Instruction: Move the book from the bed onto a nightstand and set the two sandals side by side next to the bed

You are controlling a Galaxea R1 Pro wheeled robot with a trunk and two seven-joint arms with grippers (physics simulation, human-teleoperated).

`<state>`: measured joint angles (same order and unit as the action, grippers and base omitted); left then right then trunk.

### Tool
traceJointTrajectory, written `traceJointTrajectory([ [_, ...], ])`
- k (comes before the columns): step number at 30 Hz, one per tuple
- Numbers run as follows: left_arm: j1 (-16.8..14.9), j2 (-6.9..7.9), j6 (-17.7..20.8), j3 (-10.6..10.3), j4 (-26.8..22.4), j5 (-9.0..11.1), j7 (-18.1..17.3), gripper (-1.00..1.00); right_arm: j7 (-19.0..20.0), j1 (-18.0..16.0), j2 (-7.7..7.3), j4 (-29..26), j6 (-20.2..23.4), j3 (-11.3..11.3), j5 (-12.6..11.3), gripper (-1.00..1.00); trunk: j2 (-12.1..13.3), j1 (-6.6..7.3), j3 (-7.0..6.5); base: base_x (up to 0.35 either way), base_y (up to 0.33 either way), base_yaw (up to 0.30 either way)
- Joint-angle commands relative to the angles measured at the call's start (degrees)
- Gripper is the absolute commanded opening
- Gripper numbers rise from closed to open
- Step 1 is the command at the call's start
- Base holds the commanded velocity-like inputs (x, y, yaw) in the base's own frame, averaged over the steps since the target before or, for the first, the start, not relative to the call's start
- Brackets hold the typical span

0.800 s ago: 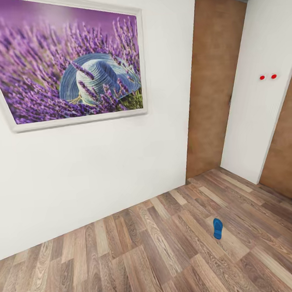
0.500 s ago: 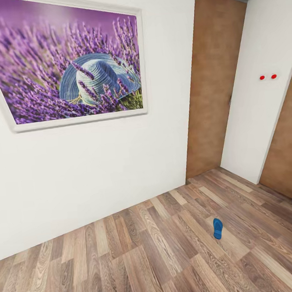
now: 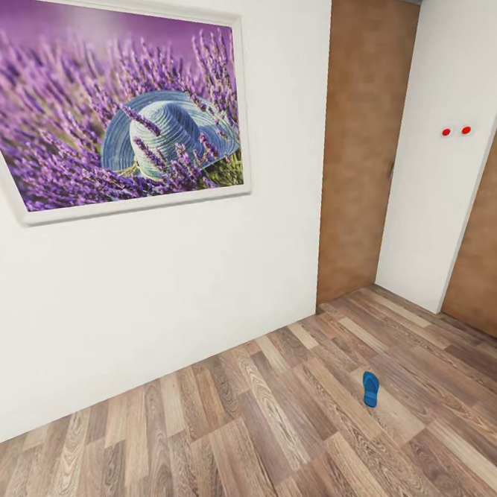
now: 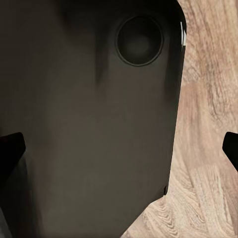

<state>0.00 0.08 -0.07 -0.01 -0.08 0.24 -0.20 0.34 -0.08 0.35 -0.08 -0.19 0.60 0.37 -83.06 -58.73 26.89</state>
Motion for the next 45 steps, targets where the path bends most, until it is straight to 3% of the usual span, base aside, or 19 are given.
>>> traceJointTrajectory([
  [1, 0.0, 0.01, 0.0, 0.0, 0.0, 0.0, 0.0, 1.00, 0.0, 0.0, 0.00, 0.0, 0.0, 0.1, 0.0, 1.00, 0.0, 0.00, 0.04, 0.000, 0.000, 0.000],
  [4, 0.0, 0.01, 0.0, 0.0, 0.0, 0.1, -0.1, 1.00, 0.0, 0.0, 0.00, 0.0, 0.1, 0.1, 0.1, 1.00, 0.0, 0.00, 0.04, 0.000, 0.000, 0.000],
  [9, 1.0, 1.62, -0.2, 0.1, -0.8, 0.3, -0.6, 1.00, -0.1, -1.7, -0.08, -1.3, 0.6, 0.1, 0.1, 1.00, 0.0, 0.00, 0.04, 0.000, 0.000, 0.000],
  [11, 0.5, 2.40, -0.4, 1.1, -1.8, 0.7, -0.8, 1.00, -0.1, -3.4, -0.09, -1.7, 1.0, -0.1, 0.0, 1.00, 0.0, 0.00, 0.04, 0.000, 0.000, 0.000],
  [15, -0.4, 2.54, -0.4, 2.7, -3.3, 1.7, -1.0, 1.00, 0.0, -5.9, -0.13, -2.0, 2.2, -0.1, -0.1, 1.00, 0.0, 0.00, 0.04, 0.000, 0.000, 0.000],
  [16, -2.2, 2.60, 0.6, 4.3, -5.8, 2.8, -1.2, 1.00, 0.1, -11.0, -0.16, -2.4, 6.4, -0.2, -0.4, 1.00, 0.0, 0.00, 0.04, 0.000, 0.000, 0.000],
  [19, -3.7, 2.62, 2.0, 4.8, -6.7, 3.1, -1.2, 1.00, 0.1, -13.8, -0.16, -2.5, 8.5, -0.3, -0.5, 1.00, 0.0, 0.00, 0.04, 0.000, 0.000, 0.000],
  [20, -5.4, 2.54, 3.8, 5.1, -7.2, 3.7, -1.2, 1.00, 0.1, -16.3, -0.12, -2.8, 10.0, -0.4, -0.6, 1.00, 0.0, 0.00, 0.04, 0.000, 0.000, 0.000],
  [23, -7.5, 2.40, 5.5, 5.3, -7.6, 4.6, -1.2, 1.00, 0.0, -18.4, -0.04, -3.2, 11.1, -0.5, -0.7, 1.00, 0.0, 0.00, 0.04, 0.000, 0.000, 0.000],
  [32, -18.2, 1.83, 11.1, 5.6, -8.3, 10.1, -0.8, 1.00, -0.1, -24.7, 0.18, -7.3, 15.1, -0.7, -0.8, 1.00, 0.0, 0.00, 0.04, 0.000, 0.000, 0.000],
  [37, -23.7, 1.42, 12.4, 5.9, -8.5, 11.2, -0.6, 1.00, -0.1, -26.0, -0.06, -16.1, 20.8, -0.7, -0.8, 1.00, 0.0, 0.00, 0.04, 0.000, 0.000, 0.000],
  [42, -27.1, -0.64, 14.0, 6.5, -12.1, 12.6, 0.1, 1.00, 0.0, -25.7, -0.19, -28.8, 27.1, -0.8, -0.8, 1.00, 0.0, 0.00, 0.04, 0.000, 0.000, 0.000],
  [44, -27.7, -1.80, 15.9, 6.6, -15.5, 12.9, 1.3, 1.00, 0.0, -25.5, -0.33, -34.4, 29.2, -0.8, -0.9, 1.00, 0.0, 0.00, 0.04, 0.000, 0.000, 0.000],
  [45, -27.6, -4.25, 21.9, 6.5, -26.5, 13.2, 5.0, 1.00, 0.2, -24.5, -0.68, -44.2, 31.9, -0.8, -1.3, 1.00, 0.0, 0.00, 0.04, 0.000, 0.000, 0.000],
])
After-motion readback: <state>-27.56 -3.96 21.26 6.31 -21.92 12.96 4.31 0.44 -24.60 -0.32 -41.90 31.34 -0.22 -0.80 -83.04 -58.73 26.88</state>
